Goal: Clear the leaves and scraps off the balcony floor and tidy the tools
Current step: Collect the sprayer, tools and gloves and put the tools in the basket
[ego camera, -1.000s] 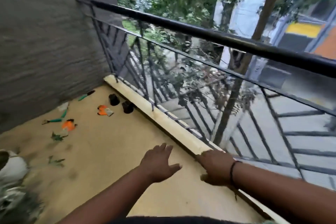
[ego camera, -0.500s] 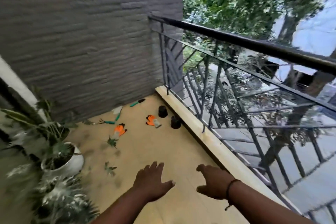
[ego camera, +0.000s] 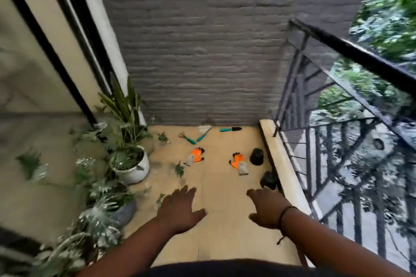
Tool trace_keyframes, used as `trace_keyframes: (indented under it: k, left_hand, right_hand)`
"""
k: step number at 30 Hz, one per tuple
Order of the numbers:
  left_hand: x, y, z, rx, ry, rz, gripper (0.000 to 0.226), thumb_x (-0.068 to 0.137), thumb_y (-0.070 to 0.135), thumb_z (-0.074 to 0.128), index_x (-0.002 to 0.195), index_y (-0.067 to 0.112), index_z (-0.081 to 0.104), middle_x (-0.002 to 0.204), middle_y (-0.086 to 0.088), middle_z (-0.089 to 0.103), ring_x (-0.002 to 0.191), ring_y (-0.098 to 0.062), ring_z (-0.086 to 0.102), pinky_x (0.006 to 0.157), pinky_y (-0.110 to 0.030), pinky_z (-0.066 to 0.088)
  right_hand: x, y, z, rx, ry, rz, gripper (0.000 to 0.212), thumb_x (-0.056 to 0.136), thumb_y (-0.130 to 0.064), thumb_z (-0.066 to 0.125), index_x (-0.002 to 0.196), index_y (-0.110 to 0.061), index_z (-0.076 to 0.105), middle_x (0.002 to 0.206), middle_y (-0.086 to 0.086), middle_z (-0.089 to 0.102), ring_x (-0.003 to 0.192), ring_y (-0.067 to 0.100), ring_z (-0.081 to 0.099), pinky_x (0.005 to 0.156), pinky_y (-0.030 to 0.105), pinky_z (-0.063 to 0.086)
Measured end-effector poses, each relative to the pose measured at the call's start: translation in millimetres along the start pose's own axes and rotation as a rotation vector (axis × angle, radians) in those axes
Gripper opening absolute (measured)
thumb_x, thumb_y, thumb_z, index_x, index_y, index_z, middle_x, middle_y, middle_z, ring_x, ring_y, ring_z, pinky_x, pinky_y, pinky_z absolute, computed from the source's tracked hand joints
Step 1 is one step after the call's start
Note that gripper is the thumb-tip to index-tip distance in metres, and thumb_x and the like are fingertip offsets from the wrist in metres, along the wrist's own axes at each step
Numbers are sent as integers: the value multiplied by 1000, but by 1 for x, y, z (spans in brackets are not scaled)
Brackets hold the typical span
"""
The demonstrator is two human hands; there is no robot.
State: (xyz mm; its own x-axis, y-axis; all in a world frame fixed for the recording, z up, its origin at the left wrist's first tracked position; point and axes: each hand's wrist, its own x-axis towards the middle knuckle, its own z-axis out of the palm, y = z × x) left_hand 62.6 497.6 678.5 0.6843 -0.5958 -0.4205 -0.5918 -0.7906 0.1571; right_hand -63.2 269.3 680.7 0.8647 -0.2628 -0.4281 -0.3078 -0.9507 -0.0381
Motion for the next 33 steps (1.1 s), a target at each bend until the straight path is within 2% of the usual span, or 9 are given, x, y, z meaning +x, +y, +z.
trace_keyframes:
  k: [3,8,15,21,23,28,30,33]
  left_hand:
    - [37,-9,-11,-14,8,-22,87,90,71,39,157,23,13,164,-8,10,148,-26,19,118,-39,23]
    - [123,-19,-35,-41,-32,22,86,90,72,39,157,24,14,164,-5,12,149,-24,17,118,-38,22]
    - [263,-47,-105,28,-126,150,92,86,77,39,157,25,13,165,-3,9,149,-25,17,118,-41,23]
    - [363,-49,-144,133,-121,191,90,87,76,36,157,25,10,165,-4,9,149,-27,17,117,-40,24]
    - [398,-34,-147,117,-121,210,91,87,76,36,157,25,10,165,-3,9,149,-25,18,117,-39,25]
    - [479,12,-165,119,-132,214,86,90,72,37,157,25,13,165,-4,9,150,-25,12,121,-38,15]
    - [507,19,-181,124,-119,186,86,89,72,37,157,25,14,165,-3,9,150,-23,13,121,-38,16]
    - [536,16,-209,154,-114,128,95,82,83,28,157,25,15,164,-3,11,150,-23,16,119,-37,21]
  right_hand:
    - [45,-6,-12,-42,28,-43,61,91,-47,53,142,-21,32,137,7,46,129,29,39,100,40,41]
    - [118,-8,-28,-124,-8,-66,64,91,-46,52,144,-19,30,142,11,42,135,33,31,104,45,35]
    - [217,36,-80,18,-29,146,71,88,-46,55,148,-20,25,150,10,34,139,32,26,111,45,30]
    - [275,67,-89,139,-69,242,77,88,-52,53,151,-23,19,159,3,17,149,30,5,119,45,16]
    - [296,86,-89,173,-87,250,77,87,-52,54,150,-23,20,159,2,17,149,29,3,119,45,16]
    - [369,157,-106,171,-148,217,76,88,-50,55,149,-22,21,159,5,16,149,31,4,118,47,17]
    - [410,190,-121,119,-144,173,79,87,-50,55,151,-21,19,161,8,12,149,33,3,117,48,18]
    - [464,220,-146,50,-126,109,79,86,-52,54,150,-19,22,158,13,18,146,34,11,116,48,19]
